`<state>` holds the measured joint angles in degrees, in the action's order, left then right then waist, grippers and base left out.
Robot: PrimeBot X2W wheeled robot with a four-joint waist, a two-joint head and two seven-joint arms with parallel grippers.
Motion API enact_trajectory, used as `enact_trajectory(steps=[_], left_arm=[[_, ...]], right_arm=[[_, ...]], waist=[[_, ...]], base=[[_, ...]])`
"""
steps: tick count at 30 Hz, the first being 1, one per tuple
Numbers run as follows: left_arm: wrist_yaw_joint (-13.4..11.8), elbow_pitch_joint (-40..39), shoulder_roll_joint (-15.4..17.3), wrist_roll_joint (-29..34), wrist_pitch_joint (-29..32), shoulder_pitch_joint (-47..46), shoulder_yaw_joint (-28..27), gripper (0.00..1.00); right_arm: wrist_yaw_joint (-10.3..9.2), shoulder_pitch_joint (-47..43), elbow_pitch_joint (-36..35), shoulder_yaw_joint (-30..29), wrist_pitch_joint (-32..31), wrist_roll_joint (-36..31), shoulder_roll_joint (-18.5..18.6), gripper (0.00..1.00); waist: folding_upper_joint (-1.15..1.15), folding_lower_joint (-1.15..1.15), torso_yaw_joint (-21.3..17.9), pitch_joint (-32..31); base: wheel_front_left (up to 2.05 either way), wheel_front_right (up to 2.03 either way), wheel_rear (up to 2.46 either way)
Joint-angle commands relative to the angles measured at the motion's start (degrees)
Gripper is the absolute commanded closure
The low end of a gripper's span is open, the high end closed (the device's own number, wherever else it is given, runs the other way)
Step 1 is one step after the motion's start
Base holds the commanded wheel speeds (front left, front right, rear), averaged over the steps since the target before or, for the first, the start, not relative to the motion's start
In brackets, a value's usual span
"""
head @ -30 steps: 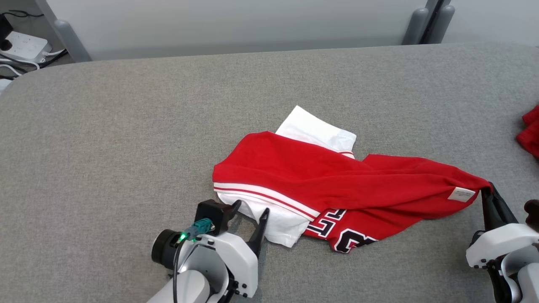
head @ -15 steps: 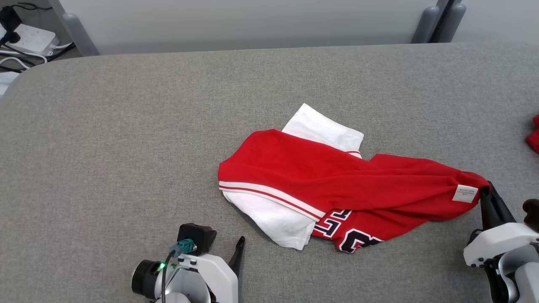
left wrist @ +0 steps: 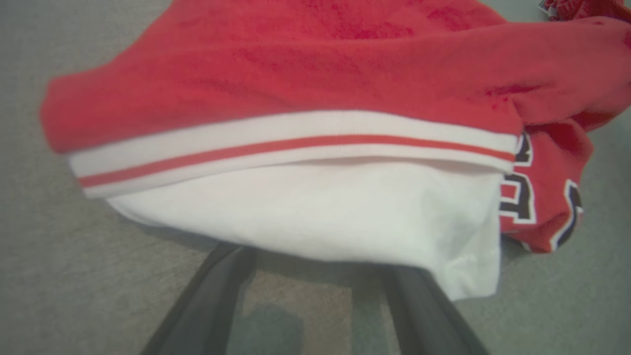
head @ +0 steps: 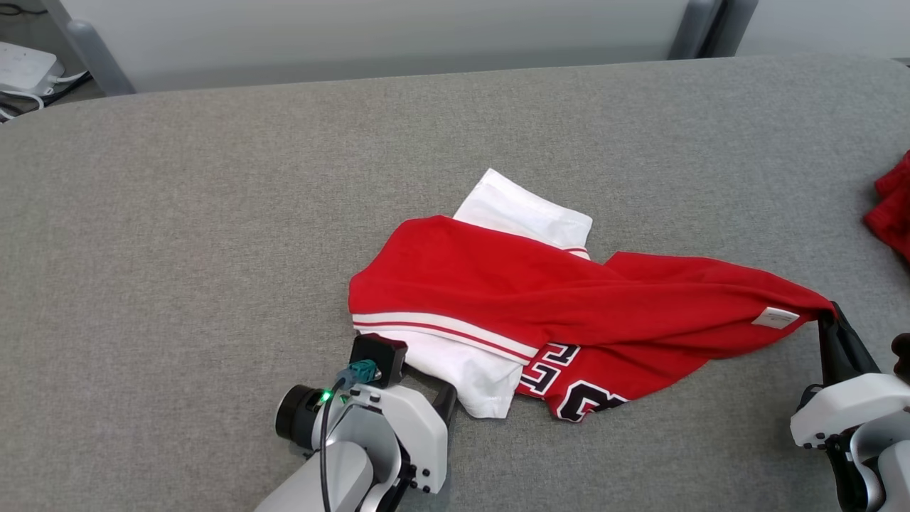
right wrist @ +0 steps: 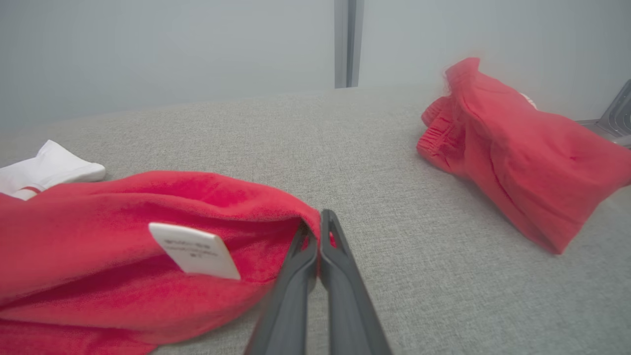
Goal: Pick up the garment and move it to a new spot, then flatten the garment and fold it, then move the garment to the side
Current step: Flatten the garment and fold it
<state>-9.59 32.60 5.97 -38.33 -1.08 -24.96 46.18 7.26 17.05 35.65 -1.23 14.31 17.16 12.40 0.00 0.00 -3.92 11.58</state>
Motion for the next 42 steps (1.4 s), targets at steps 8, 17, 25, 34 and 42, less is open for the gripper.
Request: enact_trajectory(steps=[8,17,25,34,42], left_arm=[[1.5,-2.0,-0.6,-0.3,1.4,-3.3,0.2,0.00],[-0.7,-16.4,2.7,0.4,-0.4,-2.0,-1.3,1.00],[-3.9,-27.0,7.4,1.4,2.3,-0.7,-2.2,1.00],[-5.5,-29.0,9.7,0.6,6.4,2.2,-1.1,1.00],[-7.5,-29.6,11.4,-1.9,9.4,6.7,-1.1,0.00]], right_arm=[[0.23,0.3,-1.7,1.1,0.7,0.3,1.3,1.00],[0.23,-0.6,-2.0,0.1,0.7,0.0,0.9,1.00],[0.23,-1.0,-1.9,0.5,0.7,-0.2,0.0,1.00],[0.23,-1.0,-1.7,1.0,0.7,0.3,0.2,1.00],[0.23,-1.1,-2.0,1.0,0.7,0.6,0.2,1.00]], waist=[[0.00,0.00,-0.9,0.1],[0.00,0.00,-0.5,-0.4],[0.00,0.00,0.1,-1.5],[0.00,0.00,-0.1,-2.0],[0.00,0.00,0.1,-1.6]], base=[[0.00,0.00,0.00],[0.00,0.00,0.00],[0.00,0.00,0.00],[0.00,0.00,0.00],[0.00,0.00,0.00]])
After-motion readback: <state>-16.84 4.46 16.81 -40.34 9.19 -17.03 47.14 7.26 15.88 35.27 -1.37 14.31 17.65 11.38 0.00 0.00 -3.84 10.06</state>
